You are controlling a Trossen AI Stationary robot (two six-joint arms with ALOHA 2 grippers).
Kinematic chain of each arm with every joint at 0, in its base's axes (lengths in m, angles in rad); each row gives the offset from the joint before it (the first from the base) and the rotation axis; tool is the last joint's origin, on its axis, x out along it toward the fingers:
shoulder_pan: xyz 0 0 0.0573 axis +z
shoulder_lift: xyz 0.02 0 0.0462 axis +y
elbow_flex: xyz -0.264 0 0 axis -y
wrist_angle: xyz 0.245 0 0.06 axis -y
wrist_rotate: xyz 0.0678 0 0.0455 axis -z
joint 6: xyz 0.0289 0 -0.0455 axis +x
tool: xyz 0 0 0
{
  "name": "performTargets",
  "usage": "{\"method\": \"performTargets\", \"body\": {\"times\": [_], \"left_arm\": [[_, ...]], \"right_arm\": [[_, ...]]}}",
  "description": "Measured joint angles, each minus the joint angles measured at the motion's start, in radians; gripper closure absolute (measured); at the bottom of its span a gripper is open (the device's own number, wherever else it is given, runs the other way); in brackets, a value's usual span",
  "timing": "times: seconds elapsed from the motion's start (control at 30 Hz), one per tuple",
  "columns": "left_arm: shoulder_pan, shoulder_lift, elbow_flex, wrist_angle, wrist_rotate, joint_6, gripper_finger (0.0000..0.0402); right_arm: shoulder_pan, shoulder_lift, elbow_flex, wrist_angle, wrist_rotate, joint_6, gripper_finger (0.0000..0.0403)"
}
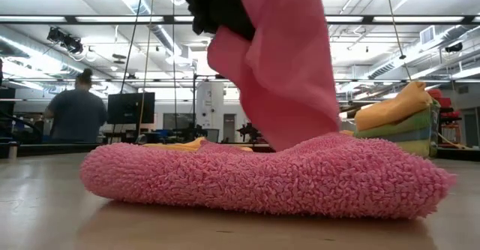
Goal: Fold microfiber towels
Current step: Fold the right pink towel
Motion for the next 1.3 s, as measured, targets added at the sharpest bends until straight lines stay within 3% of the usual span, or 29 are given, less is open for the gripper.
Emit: {"method": "performTargets", "body": {"times": [0.27,0.5,0.6,0.8,1.03,1.2,1.3], "left_arm": [[0.0,-0.001,0.004,-0.027,0.089,0.004,0.0299],[-0.001,-0.003,0.153,-0.222,0.17,0.047,0.0357],[0.003,-0.003,0.244,-0.334,0.268,0.097,0.039],[-0.004,-0.005,0.429,-0.542,0.405,0.098,0.0395],[-0.037,-0.005,0.661,-0.618,0.798,-0.028,0.0393],[-0.071,-0.008,0.728,-0.61,0.98,-0.125,0.0396],[-0.072,-0.007,0.728,-0.671,1.002,-0.11,0.0395]], "right_arm": [[0.007,0.0,0.062,-0.087,-0.059,0.009,0.0401],[0.007,-0.001,0.092,-0.109,-0.113,0.009,0.0401],[0.007,-0.001,0.126,-0.116,-0.14,0.01,0.0401],[0.027,-0.003,0.211,-0.112,-0.259,0.059,0.0401],[0.163,0.002,0.228,-0.058,-0.368,0.186,0.0401],[0.263,0.016,0.228,0.043,-0.389,0.234,0.0401],[0.276,0.018,0.228,-0.011,-0.353,0.201,0.0401]]}}
